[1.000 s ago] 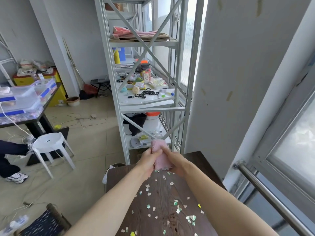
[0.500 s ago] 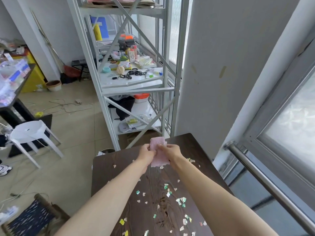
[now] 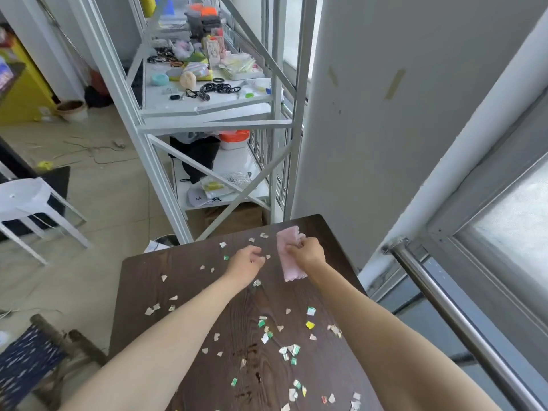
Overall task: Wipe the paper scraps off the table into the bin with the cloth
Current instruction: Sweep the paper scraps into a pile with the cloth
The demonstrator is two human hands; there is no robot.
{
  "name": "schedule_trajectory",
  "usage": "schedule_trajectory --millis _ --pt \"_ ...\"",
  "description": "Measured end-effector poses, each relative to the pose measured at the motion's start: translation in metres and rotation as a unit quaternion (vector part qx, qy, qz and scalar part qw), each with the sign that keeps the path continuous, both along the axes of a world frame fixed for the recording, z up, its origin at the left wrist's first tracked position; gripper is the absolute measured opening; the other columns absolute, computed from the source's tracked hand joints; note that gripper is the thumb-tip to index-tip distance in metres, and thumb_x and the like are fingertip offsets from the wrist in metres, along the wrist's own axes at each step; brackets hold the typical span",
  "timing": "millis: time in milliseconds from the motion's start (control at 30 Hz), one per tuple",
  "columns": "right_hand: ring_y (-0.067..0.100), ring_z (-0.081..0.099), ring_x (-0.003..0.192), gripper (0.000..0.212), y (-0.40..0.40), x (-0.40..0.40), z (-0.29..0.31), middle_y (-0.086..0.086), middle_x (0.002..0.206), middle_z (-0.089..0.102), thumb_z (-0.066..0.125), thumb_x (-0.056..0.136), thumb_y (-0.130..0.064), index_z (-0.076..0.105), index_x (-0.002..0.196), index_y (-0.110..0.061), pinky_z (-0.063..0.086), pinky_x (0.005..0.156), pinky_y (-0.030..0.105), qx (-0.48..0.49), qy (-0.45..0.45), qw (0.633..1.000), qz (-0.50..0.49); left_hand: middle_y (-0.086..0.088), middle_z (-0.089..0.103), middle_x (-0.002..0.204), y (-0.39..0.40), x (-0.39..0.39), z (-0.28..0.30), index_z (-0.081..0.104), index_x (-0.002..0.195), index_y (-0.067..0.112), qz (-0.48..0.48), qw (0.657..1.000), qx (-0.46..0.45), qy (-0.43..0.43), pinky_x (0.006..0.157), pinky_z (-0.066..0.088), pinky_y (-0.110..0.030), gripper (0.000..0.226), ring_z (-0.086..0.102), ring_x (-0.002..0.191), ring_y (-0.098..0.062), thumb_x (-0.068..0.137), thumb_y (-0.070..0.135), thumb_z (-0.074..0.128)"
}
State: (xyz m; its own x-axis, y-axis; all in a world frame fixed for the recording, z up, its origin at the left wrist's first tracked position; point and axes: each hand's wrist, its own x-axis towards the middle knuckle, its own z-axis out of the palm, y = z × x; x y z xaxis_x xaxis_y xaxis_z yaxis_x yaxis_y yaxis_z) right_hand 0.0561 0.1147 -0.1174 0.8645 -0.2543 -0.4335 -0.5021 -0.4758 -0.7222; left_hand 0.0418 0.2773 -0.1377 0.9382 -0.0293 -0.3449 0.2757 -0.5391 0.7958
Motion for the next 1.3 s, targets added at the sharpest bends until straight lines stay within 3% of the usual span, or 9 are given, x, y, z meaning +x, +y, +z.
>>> schedule_trajectory --millis 167,300,433,533,700,967,1100,1233,1300 --pt "0.037 0.063 0.099 0.025 -0.033 0.022 -0.017 0.020 0.107 0.067 0.053 0.087 -0.019 0.063 0.101 -0.001 0.046 0.073 0.033 -0.118 -0.041 0.991 0.037 -0.004 0.058 0.125 0.007 0.006 -0.020 0.055 0.126 0.016 -0.036 0.994 0.096 -0.047 0.098 0.047 -0.040 0.034 0.058 0.110 -0.023 0.093 0.021 0.052" --pt "0.037 0.062 0.100 0.026 -0.050 0.036 -0.022 0.018 0.107 0.067 0.048 0.091 -0.020 0.063 0.106 -0.006 0.045 0.074 0.034 -0.205 -0.055 0.976 0.039 -0.002 0.053 0.130 0.024 0.004 -0.036 0.054 0.128 0.015 -0.017 0.978 0.174 -0.112 0.101 0.041 -0.038 0.035 0.049 0.121 -0.024 0.093 0.016 0.051" --pt "0.037 0.061 0.099 0.023 -0.065 0.038 -0.029 0.018 0.108 0.063 0.047 0.089 -0.005 0.064 0.105 -0.004 0.049 0.077 0.040 -0.340 -0.110 0.931 0.068 -0.002 0.051 0.134 0.057 0.001 -0.050 0.053 0.129 0.015 0.020 0.963 0.239 -0.127 0.100 0.040 -0.041 0.036 0.046 0.122 -0.023 0.093 0.014 0.049" --pt "0.035 0.056 0.102 0.028 -0.070 0.028 -0.049 0.016 0.112 0.058 0.046 0.088 0.000 0.065 0.107 -0.004 0.048 0.079 0.040 -0.407 -0.104 0.902 0.104 -0.001 0.048 0.138 0.072 -0.001 -0.058 0.050 0.132 0.015 0.010 0.958 0.268 -0.106 0.102 0.039 -0.041 0.038 0.044 0.126 -0.023 0.095 0.014 0.046" --pt "0.034 0.054 0.104 0.024 -0.053 0.000 -0.080 0.014 0.109 0.058 0.059 0.084 -0.006 0.066 0.107 -0.004 0.048 0.080 0.042 -0.375 -0.063 0.921 0.082 -0.004 0.041 0.146 0.073 -0.006 -0.065 0.041 0.138 0.013 0.003 0.957 0.276 -0.087 0.109 0.035 -0.040 0.042 0.037 0.134 -0.023 0.096 0.011 0.041" --pt "0.032 0.053 0.096 0.024 0.007 -0.039 -0.085 0.012 0.103 0.058 0.053 0.081 0.002 0.067 0.098 -0.006 0.043 0.064 0.037 -0.344 -0.079 0.934 0.057 -0.007 0.042 0.147 0.082 -0.001 -0.065 0.036 0.142 0.015 0.015 0.966 0.250 -0.066 0.106 0.038 -0.040 0.045 0.041 0.132 -0.025 0.098 0.011 0.035" --pt "0.026 0.059 0.061 0.021 0.062 -0.067 -0.082 0.005 0.069 0.059 0.077 0.051 0.002 0.068 0.064 -0.011 0.034 0.039 0.029 -0.323 -0.120 0.926 0.153 -0.005 0.039 0.149 0.090 -0.002 -0.066 0.034 0.143 0.019 -0.001 0.974 0.218 -0.059 0.109 0.036 -0.041 0.045 0.038 0.135 -0.025 0.099 0.019 0.036" --pt "0.031 0.058 0.087 0.018 0.078 -0.062 -0.079 0.009 0.097 0.056 0.054 0.079 0.002 0.065 0.090 -0.006 0.033 0.055 0.032 -0.285 -0.131 0.928 0.203 -0.004 0.039 0.148 0.097 -0.003 -0.064 0.036 0.142 0.016 0.009 0.972 0.223 -0.074 0.109 0.036 -0.041 0.044 0.038 0.134 -0.024 0.098 0.017 0.039" --pt "0.032 0.058 0.087 0.019 0.065 -0.045 -0.072 0.010 0.103 0.053 0.049 0.084 0.002 0.064 0.094 -0.003 0.039 0.057 0.033 -0.275 -0.146 0.938 0.154 -0.005 0.040 0.147 0.101 -0.002 -0.064 0.038 0.141 0.013 0.022 0.967 0.238 -0.084 0.109 0.036 -0.042 0.044 0.038 0.133 -0.024 0.097 0.013 0.039"
